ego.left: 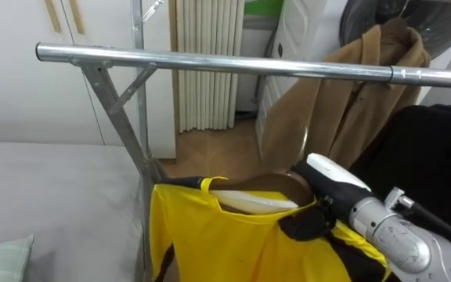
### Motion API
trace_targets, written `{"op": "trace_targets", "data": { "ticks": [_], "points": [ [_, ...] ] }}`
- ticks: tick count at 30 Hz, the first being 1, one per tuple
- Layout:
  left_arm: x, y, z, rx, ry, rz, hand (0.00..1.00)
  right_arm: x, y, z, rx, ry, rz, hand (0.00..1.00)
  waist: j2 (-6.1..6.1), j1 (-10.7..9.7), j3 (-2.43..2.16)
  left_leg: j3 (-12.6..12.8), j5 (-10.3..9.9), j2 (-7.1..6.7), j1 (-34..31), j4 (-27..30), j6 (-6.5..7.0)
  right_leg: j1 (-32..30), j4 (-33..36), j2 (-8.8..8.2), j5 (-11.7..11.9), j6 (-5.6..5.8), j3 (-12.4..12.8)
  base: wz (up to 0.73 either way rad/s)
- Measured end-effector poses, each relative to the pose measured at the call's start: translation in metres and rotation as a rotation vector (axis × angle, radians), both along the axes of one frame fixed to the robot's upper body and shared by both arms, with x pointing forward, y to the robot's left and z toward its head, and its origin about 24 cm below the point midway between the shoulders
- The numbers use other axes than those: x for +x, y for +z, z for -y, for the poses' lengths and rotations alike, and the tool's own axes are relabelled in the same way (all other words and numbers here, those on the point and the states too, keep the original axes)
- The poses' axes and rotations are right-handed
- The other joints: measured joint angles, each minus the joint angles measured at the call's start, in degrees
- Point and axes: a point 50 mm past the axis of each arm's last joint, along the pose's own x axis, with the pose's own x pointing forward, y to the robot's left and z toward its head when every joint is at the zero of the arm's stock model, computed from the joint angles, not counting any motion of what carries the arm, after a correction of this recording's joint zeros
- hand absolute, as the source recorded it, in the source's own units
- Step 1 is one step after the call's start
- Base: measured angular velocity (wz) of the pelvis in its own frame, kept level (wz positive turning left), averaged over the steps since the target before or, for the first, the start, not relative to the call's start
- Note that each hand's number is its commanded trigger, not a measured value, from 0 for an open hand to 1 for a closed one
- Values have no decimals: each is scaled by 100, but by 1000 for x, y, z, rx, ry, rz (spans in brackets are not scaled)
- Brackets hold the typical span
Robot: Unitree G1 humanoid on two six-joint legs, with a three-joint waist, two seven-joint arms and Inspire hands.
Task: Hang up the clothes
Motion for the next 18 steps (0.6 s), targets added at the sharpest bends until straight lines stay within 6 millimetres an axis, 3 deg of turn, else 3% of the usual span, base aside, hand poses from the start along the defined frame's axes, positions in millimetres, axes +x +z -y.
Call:
{"op": "trace_targets", "data": {
  "ticks": [6, 14, 18],
  "points": [
    [3, 0, 0, -5, -8, 24, 0, 5, 8, -3, 7, 19, 17, 100, 43, 119, 21, -89, 0, 8, 67, -3, -1, 153, -126, 10, 46, -5, -53, 4],
    [2, 0, 0, -13, -26, 44, 0, 13, 13, -2, 168, 42, -26, 100, 46, 207, 19, -143, 39, -21, 121, -115, -61, 193, -159, -19, 47, -4, -131, 4],
    [2, 0, 0, -12, -30, 54, 0, 14, 13, 1, 161, 37, -31, 100, 34, 290, 17, -158, 39, -21, 135, -125, -61, 241, -223, -20, 55, -3, -151, 1]
  ]
}}
